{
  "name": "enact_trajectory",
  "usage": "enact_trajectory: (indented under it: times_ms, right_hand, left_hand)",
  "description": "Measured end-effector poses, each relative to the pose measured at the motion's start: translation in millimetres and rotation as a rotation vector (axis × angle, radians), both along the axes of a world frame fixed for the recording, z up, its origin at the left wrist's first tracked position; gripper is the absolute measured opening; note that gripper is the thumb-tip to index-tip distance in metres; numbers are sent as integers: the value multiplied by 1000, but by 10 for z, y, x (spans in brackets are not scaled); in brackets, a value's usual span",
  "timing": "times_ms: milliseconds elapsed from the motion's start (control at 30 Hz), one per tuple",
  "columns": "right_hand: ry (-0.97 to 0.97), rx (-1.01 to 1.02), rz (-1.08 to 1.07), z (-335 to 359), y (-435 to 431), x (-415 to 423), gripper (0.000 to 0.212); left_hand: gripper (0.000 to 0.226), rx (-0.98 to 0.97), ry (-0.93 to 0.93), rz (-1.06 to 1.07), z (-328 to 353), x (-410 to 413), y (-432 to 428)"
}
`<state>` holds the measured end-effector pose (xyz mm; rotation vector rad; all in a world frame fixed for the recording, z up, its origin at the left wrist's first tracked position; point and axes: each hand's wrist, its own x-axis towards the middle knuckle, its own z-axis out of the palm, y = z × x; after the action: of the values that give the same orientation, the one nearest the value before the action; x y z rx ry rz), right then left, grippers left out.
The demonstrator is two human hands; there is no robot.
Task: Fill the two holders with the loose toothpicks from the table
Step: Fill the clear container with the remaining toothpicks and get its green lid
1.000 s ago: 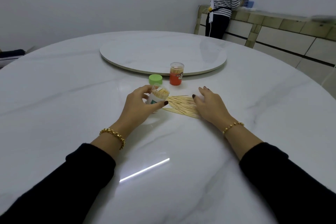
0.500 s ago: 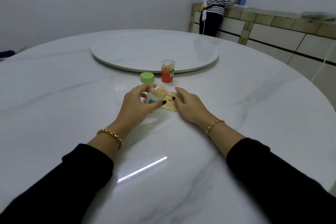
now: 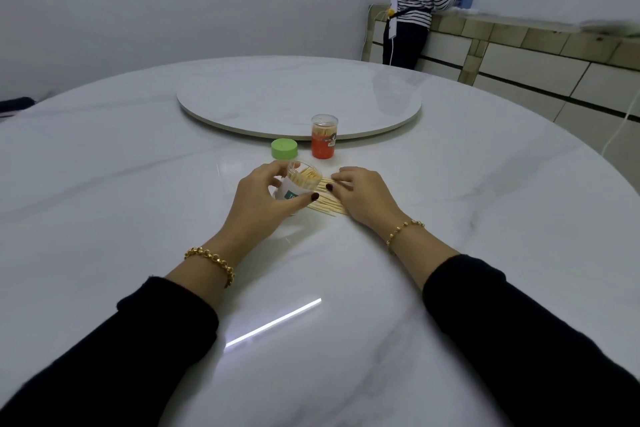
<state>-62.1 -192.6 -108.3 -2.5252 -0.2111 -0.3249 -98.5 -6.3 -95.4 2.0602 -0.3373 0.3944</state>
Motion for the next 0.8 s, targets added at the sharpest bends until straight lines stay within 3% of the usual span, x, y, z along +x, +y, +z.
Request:
enact_trajectory:
  times_ms: [167, 433, 800]
  right_hand:
    - [-130, -80, -19, -36, 18, 26, 21]
    - [-168, -88, -49, -45, 36, 46, 20]
    - [-250, 183, -110, 48, -29, -39, 17]
  left_hand:
    - [54, -5, -5, 13, -10, 46, 41]
    - [52, -6, -13, 16, -9, 66, 68]
    - [54, -13, -19, 35, -1, 80, 133]
